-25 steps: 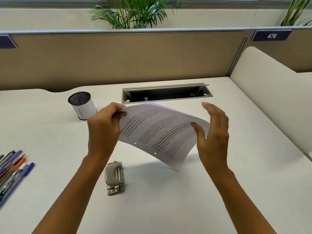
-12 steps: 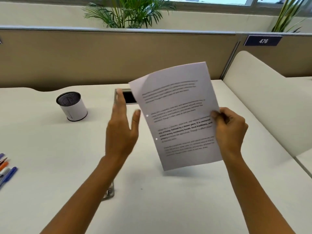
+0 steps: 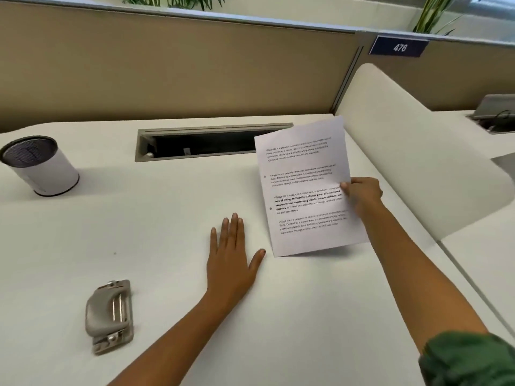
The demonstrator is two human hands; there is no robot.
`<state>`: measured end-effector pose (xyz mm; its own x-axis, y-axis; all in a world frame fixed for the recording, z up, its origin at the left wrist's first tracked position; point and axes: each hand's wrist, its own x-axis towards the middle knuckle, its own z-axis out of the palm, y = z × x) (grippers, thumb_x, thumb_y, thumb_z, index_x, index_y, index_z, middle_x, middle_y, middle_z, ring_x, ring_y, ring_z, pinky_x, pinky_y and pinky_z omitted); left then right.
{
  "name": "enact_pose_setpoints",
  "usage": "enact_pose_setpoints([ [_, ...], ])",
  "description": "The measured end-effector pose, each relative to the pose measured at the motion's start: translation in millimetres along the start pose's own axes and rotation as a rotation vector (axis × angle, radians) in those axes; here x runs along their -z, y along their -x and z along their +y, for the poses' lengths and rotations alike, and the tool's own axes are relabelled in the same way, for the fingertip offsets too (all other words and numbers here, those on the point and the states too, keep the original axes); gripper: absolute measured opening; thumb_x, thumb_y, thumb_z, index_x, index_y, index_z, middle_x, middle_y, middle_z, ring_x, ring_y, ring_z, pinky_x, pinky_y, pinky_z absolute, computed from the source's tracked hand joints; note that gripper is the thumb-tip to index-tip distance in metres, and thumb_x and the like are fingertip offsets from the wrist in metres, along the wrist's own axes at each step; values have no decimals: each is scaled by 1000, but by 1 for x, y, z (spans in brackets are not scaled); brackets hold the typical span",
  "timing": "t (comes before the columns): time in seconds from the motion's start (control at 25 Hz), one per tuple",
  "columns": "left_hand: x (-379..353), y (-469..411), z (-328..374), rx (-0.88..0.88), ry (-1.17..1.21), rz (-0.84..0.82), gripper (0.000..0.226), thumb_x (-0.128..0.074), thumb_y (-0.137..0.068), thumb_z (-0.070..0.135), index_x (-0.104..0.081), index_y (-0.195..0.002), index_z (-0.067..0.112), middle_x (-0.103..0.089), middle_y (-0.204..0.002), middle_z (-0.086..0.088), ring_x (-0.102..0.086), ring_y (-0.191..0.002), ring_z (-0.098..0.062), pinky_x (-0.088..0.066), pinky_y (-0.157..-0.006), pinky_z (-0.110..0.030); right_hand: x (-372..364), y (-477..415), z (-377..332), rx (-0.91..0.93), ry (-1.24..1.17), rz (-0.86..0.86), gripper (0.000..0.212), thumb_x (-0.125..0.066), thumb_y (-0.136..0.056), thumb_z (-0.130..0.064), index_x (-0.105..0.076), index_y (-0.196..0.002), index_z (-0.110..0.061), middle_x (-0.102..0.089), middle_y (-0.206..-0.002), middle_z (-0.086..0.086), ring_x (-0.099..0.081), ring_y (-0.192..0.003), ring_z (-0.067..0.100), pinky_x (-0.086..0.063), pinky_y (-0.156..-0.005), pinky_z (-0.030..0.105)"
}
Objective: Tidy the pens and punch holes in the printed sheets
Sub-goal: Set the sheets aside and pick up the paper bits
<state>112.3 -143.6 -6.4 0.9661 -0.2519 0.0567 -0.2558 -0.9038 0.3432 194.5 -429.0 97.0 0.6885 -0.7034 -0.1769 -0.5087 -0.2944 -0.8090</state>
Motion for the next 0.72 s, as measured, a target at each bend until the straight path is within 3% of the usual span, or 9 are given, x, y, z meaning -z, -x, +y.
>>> enact_pose_setpoints([
  [0.16, -10, -2, 0, 7, -18, 52, 79, -15, -92, 60, -8, -153, 10, -5, -162, -3, -3, -149, -19, -1, -121, -42, -7, -43, 7, -60, 114, 17, 30, -68, -85, -14, -69, -114, -6, -68, -116, 14, -62, -104, 27, -42, -82, 23],
  [0.4, -10, -2, 0, 0, -28, 64, 76, -20, -94, 57, -10, -153, 10, -7, -162, -3, -4, -149, -18, -5, -121, -42, -19, -77, 20, -1, 267, -8, 22, -64, -84, -12, -72, -102, -1, -71, -108, 18, -65, -102, 32, -47, -78, 25],
  [0.52, -9, -2, 1, 5, -28, 51, 74, -22, -95, 55, -10, -153, 10, -7, -162, -2, -3, -149, -18, -6, -121, -42, -24, -83, 25, 45, 319, 35, 32, -65, -84, -10, -65, -111, 8, -65, -119, 24, -60, -113, 38, -49, -94, 39],
  [0.72, -8, -2, 3, 11, -39, 42, 73, -23, -95, 53, -10, -153, 10, -6, -162, -2, -2, -149, -17, -6, -121, -42, -20, -78, 30, 121, 319, 170, 41, -67, -86, -15, -57, -124, -6, -59, -127, 18, -55, -117, 32, -43, -95, 35],
])
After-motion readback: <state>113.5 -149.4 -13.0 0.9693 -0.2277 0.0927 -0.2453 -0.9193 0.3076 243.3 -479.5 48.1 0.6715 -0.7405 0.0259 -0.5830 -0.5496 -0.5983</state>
